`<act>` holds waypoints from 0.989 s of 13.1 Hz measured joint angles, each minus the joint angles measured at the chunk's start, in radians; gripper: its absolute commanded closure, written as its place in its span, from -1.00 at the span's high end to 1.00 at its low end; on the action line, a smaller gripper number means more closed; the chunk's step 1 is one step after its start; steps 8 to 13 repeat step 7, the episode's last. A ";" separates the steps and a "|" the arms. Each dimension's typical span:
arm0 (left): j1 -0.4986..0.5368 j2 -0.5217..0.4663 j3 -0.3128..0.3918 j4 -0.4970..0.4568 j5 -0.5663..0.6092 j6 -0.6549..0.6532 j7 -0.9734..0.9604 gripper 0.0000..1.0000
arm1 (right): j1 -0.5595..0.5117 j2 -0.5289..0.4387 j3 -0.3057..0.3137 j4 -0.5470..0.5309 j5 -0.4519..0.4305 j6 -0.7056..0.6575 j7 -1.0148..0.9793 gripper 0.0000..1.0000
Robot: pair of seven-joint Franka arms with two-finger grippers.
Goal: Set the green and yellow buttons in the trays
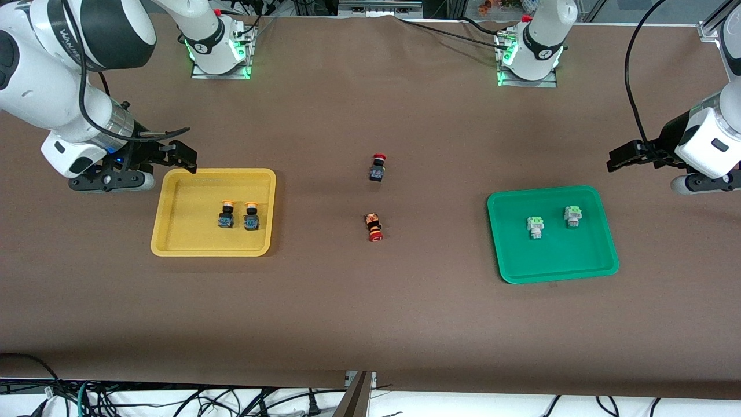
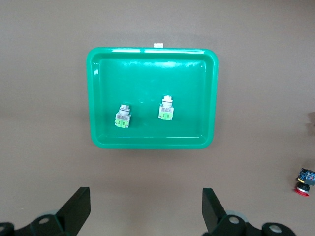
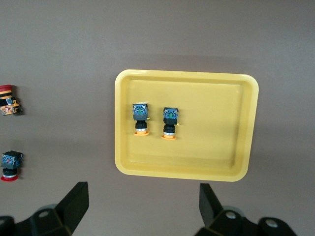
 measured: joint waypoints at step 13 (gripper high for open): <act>-0.006 0.003 0.000 0.005 0.002 -0.003 0.019 1.00 | -0.001 0.005 0.000 0.000 0.000 0.000 0.000 0.99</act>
